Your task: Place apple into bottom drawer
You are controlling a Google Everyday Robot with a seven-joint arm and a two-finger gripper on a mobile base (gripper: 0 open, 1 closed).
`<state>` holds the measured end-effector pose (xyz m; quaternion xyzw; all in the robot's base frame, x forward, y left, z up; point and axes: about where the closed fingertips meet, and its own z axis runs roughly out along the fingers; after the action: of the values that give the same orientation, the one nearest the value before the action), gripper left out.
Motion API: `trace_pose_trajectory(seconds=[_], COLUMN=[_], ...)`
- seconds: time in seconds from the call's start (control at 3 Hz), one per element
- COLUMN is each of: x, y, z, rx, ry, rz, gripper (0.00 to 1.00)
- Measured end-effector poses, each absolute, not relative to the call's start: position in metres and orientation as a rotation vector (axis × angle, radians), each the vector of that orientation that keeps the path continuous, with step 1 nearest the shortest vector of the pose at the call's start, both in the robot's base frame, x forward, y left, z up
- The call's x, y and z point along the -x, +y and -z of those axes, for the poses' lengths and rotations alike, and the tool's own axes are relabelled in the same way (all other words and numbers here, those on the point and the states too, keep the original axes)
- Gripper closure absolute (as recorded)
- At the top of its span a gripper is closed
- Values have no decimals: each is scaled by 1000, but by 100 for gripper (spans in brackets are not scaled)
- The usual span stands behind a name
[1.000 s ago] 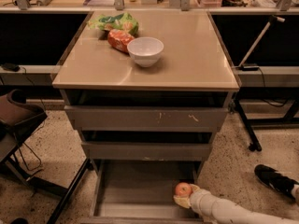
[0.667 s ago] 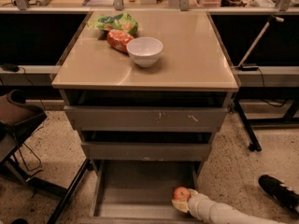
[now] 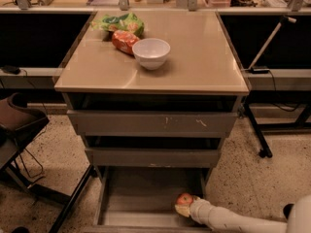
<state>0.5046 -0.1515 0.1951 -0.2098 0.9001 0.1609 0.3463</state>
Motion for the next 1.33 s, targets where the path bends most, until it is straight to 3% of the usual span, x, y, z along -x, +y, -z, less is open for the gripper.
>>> trace_pose_trajectory(seconds=[0.67,1.33], x=[-530,-530], y=[-140,-139], z=[-106,-108], rx=[468,468], ry=[2384,2384], rz=[-405,-405], gripper=[100,59])
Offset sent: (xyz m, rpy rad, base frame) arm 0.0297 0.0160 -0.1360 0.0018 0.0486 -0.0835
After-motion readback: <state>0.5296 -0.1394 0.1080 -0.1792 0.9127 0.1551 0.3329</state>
